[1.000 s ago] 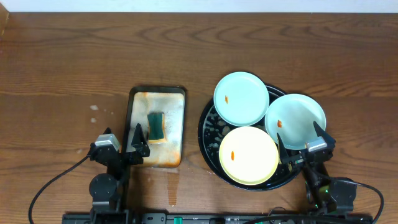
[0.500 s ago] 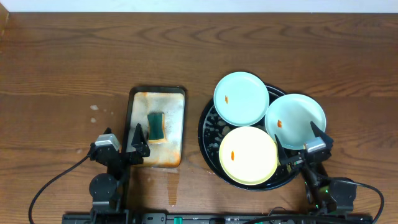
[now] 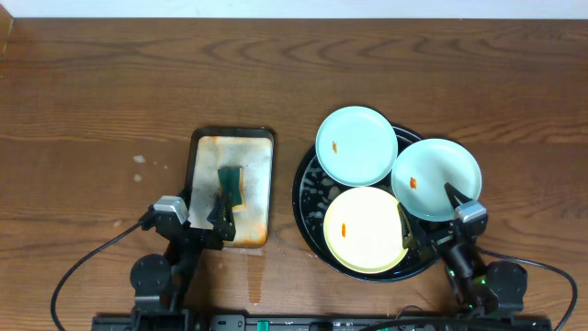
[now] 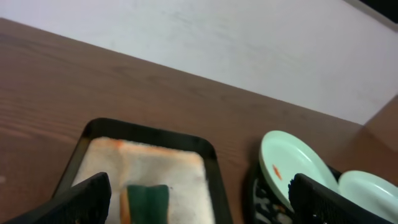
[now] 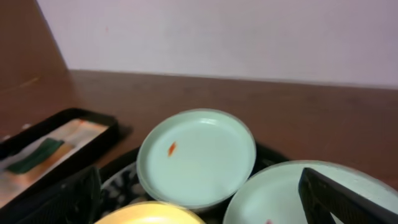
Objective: Clean dirty plates on tray and stack at the side
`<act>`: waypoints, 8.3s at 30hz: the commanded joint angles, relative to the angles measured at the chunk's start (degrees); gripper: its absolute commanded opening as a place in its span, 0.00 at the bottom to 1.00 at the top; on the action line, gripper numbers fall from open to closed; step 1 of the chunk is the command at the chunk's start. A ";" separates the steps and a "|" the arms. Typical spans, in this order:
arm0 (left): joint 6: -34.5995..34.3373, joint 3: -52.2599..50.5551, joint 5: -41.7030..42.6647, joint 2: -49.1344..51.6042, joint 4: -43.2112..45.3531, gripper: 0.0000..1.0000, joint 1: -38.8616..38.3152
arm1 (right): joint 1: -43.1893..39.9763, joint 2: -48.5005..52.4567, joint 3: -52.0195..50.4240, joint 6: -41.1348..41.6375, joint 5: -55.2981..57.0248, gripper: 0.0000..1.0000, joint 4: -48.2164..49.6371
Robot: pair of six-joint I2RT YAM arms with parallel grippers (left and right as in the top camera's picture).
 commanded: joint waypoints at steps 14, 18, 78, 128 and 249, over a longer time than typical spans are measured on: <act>7.37 59.54 -0.50 50.88 -49.66 0.92 0.26 | 0.02 50.49 58.77 -3.85 1.75 0.99 -44.04; 6.73 61.40 0.44 57.09 -53.07 0.92 0.26 | 0.00 60.13 65.29 -3.74 1.57 0.99 -48.87; 3.56 59.80 -14.29 94.42 -47.82 0.50 -9.79 | 0.07 71.43 65.57 -3.34 -3.78 0.79 -53.90; 3.54 48.39 -13.86 96.41 -37.29 0.10 -10.43 | 0.07 71.43 65.57 -3.34 -3.78 0.78 -53.66; -17.94 67.82 -9.20 91.12 -41.72 0.08 -48.13 | 4.46 73.85 33.20 5.35 5.29 0.27 -34.84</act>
